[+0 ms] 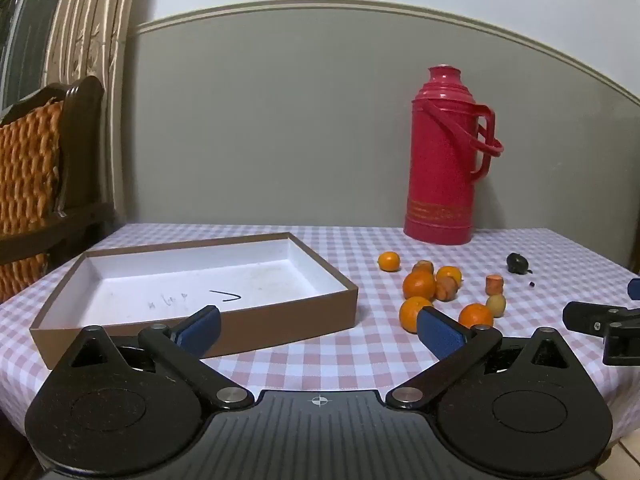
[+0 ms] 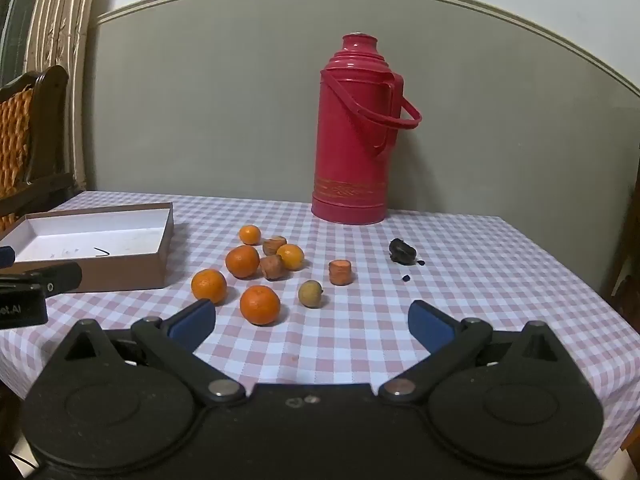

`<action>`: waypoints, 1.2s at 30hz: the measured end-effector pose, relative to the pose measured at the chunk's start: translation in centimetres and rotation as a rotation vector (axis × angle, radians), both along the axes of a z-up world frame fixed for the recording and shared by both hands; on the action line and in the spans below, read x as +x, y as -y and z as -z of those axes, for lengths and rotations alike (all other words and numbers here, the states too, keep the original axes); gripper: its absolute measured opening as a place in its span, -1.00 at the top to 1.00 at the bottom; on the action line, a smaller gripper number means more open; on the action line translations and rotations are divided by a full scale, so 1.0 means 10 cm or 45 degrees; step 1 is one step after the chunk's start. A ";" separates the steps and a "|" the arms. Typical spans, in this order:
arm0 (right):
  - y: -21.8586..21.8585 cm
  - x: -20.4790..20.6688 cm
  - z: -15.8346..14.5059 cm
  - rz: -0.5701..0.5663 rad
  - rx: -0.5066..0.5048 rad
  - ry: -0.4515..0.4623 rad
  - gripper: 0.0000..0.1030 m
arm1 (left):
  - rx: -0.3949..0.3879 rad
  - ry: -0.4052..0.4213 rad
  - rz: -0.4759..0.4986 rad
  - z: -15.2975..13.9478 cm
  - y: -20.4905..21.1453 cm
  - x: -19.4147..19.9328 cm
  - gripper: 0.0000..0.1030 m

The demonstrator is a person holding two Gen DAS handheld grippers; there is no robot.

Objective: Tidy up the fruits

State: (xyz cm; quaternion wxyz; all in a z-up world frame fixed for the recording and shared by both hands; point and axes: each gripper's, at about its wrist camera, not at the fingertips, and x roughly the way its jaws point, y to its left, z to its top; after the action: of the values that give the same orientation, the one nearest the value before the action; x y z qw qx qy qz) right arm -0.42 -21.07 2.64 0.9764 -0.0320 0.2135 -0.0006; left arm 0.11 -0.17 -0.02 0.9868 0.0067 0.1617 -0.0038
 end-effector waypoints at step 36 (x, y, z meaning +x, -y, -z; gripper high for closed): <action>-0.01 -0.02 -0.03 0.005 -0.022 0.016 -0.89 | -0.005 0.033 -0.010 0.00 -0.03 -0.04 -1.00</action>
State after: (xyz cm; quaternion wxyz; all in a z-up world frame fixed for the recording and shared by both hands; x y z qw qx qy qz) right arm -0.64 -20.99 2.96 0.9774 -0.0399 0.2075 -0.0045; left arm -0.34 0.16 -0.01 0.9888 0.0041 0.1489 -0.0001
